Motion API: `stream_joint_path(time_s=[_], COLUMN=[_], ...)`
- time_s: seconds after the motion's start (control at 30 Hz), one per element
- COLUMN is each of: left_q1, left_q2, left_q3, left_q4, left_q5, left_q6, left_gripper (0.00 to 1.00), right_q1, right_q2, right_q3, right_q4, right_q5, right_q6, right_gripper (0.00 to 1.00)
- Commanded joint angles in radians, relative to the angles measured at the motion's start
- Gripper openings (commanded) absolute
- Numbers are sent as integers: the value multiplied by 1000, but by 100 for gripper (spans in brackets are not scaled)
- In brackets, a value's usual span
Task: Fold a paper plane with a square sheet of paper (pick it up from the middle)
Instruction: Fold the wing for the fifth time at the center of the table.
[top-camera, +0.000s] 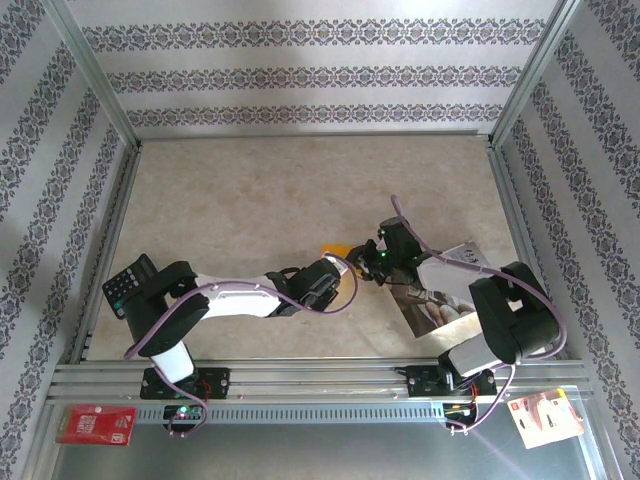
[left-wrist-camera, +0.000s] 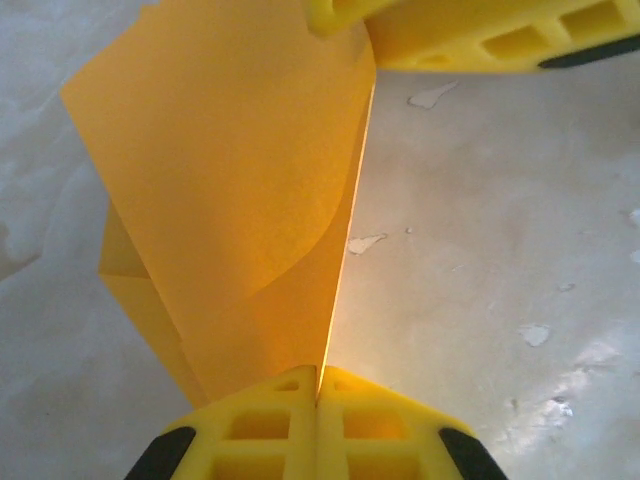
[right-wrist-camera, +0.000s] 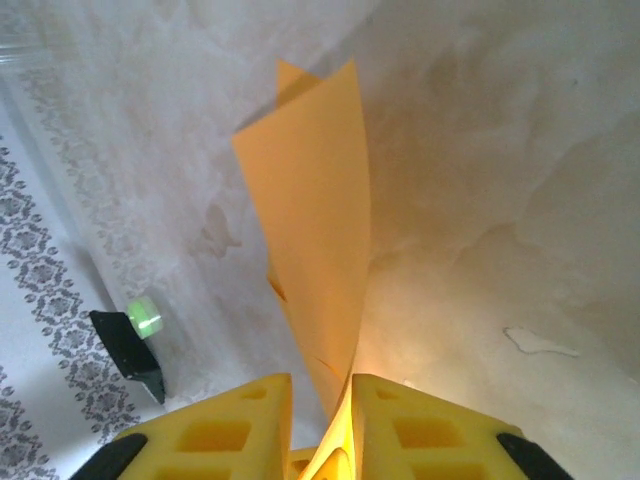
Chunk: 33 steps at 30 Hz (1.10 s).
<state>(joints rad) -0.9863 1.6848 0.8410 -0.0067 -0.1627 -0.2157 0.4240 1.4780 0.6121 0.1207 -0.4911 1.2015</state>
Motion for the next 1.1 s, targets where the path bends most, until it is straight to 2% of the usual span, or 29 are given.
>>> stream_joint_path(time_s=[0.0,0.17,0.33,0.67,0.83,1.07], left_q1=[16,32,38,65,99,119], left_q2=[-46,-70,-78,-110,-89,-58], left_q3=[-36,-84,-120,-236,-279,-332], left_q4=[87,170,216,422,534,668], left_q5=[76,161,197,315,392,446], left_q6=[-73,-128,-174,-323,-410,-497], left_gripper=[0,0,0,0,0,0], right_q1=[-21,-45,-51,-50,-48,-47], right_q2=[-67,-122,-151,-162,-150,-124], right_q3=[2,3,26,50,62,80], right_q4=[-72,-163,-237,-254,-251,-249], right_q5=[4,36,69,78,56,39], right_q6=[-73,-161,-256,-363,-399,-421], right_gripper=[27,31,32,34,34,35])
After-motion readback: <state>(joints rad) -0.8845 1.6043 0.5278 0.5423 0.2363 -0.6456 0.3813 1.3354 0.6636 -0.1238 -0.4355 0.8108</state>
